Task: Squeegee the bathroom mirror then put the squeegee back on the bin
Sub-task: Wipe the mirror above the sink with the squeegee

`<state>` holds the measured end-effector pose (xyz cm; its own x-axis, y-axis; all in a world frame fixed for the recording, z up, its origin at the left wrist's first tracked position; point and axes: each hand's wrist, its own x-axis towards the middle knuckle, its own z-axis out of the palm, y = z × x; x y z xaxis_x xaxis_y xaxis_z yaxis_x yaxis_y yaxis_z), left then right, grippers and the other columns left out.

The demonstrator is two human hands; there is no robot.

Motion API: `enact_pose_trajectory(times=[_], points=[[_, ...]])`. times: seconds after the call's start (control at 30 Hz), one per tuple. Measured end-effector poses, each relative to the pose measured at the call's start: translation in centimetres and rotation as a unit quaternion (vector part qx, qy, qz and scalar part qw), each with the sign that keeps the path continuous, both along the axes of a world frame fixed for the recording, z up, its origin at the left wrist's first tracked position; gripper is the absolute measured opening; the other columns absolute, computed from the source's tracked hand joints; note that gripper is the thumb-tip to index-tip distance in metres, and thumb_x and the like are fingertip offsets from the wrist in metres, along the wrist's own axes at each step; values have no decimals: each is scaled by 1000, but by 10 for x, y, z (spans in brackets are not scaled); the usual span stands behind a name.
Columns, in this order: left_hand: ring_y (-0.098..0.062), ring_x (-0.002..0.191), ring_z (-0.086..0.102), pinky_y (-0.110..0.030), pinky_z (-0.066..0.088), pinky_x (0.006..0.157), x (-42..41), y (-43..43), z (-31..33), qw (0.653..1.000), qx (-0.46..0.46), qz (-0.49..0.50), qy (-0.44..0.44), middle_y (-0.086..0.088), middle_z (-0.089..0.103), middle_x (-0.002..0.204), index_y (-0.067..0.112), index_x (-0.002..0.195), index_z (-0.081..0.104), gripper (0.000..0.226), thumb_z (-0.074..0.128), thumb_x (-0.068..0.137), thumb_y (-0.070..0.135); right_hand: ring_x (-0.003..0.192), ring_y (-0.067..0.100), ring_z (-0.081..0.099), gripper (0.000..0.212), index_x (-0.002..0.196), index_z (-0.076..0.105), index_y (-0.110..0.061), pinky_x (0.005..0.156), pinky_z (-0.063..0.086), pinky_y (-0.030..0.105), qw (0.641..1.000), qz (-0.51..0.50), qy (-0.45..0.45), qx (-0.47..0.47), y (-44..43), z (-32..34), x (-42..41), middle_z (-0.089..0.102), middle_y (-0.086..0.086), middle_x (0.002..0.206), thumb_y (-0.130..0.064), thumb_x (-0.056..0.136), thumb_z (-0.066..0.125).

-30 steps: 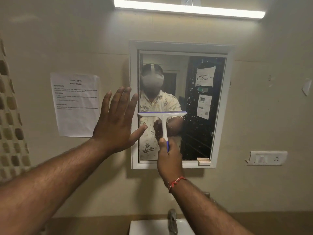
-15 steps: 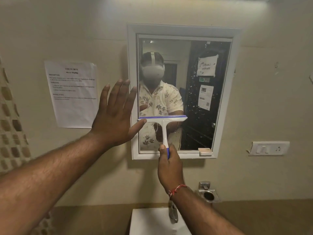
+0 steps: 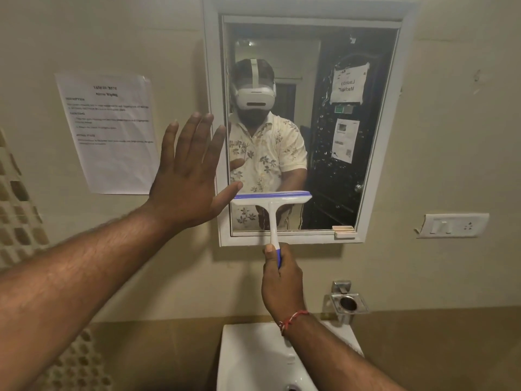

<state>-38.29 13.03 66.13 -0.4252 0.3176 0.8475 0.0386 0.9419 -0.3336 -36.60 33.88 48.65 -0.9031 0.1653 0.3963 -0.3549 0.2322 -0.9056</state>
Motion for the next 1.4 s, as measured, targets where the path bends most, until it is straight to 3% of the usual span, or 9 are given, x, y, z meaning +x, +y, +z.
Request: enact_pose_trajectory(times=[0.1,0.47,1.0,1.4], points=[[-45,179,13,-74,14,140,-1,1,-2,1000,2,-3,-5,-24,14,191,6,181,20,102,46,109,73,58,7,52,26,96,59,-28,55,51,36,1000,1,-16,-4,-1,-9,-2,60,0,69,-48,111,49],[-43,180,8,-73,11,141,-4,6,-7,999,4,-4,-32,-22,10,192,11,183,14,103,42,108,76,50,7,42,25,92,55,-31,47,38,26,999,0,-31,15,2,-48,7,50,-5,60,-45,112,48],[-42,180,9,-73,13,141,-3,12,-7,999,2,1,-35,-21,11,192,13,183,13,103,41,107,76,52,9,44,30,93,52,-32,51,41,34,998,-12,-51,38,1,-75,7,49,-5,60,-55,109,44],[-41,180,6,-72,12,141,-1,16,-8,999,9,-12,-48,-19,7,193,14,184,11,104,38,106,78,50,6,42,27,89,54,-29,50,36,18,998,17,-67,5,6,-65,21,51,-13,55,-43,112,49]])
